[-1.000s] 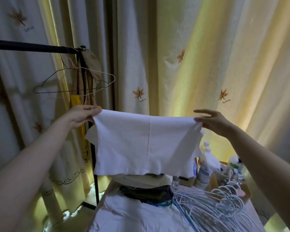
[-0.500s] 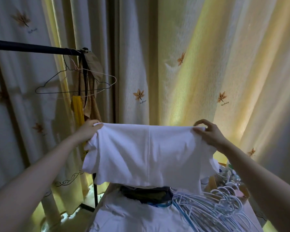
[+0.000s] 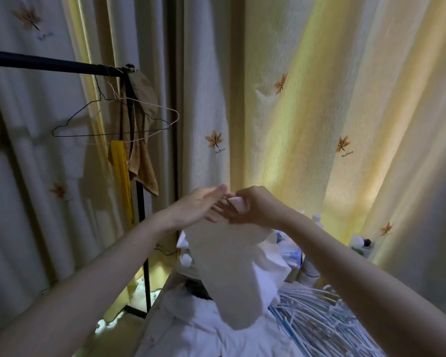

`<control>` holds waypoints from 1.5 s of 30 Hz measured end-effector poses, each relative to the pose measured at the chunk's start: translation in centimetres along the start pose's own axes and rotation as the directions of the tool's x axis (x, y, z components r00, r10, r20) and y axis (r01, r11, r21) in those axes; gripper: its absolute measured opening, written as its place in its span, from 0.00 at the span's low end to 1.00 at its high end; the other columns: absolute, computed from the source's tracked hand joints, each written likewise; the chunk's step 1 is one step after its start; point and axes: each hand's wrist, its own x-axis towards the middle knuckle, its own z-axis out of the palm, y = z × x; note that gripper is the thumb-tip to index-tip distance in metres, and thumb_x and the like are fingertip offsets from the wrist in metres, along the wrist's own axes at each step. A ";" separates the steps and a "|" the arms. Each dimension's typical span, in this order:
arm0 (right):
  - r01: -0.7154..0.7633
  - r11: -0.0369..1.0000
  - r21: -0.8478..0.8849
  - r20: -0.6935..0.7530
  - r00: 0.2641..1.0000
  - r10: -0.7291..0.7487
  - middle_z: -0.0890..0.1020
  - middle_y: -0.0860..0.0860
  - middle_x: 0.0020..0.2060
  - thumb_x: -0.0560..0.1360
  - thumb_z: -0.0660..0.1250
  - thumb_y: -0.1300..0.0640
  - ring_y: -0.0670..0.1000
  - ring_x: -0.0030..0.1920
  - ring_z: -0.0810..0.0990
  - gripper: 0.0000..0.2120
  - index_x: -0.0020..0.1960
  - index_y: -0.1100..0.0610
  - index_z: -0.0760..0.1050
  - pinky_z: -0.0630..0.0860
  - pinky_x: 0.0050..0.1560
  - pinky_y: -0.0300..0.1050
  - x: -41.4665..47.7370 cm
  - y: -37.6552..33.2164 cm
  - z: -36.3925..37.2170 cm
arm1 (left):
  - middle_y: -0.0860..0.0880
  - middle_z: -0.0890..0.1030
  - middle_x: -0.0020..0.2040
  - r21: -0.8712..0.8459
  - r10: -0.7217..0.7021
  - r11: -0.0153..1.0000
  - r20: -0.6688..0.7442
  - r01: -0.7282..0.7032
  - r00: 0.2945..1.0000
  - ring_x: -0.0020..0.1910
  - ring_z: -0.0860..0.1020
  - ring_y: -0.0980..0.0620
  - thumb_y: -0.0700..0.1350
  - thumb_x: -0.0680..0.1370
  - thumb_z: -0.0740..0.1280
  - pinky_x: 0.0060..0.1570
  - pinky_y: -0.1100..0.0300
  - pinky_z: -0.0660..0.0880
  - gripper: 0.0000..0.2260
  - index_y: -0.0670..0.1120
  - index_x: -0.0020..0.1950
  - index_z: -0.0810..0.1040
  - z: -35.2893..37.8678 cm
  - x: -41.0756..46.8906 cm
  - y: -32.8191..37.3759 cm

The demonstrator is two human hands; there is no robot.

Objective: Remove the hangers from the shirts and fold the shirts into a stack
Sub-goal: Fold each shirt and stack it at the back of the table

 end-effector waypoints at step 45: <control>-0.794 0.428 0.431 0.446 0.600 0.664 0.73 0.59 0.63 0.74 0.70 0.49 0.57 0.56 0.77 0.35 0.73 0.59 0.57 0.73 0.49 0.46 -12.1 16.4 28.3 | 0.39 0.79 0.49 -0.296 -0.837 0.512 0.041 0.806 0.546 0.54 0.78 0.38 0.44 0.77 0.69 0.46 0.53 0.73 0.18 0.33 0.60 0.74 18.5 -10.7 -27.2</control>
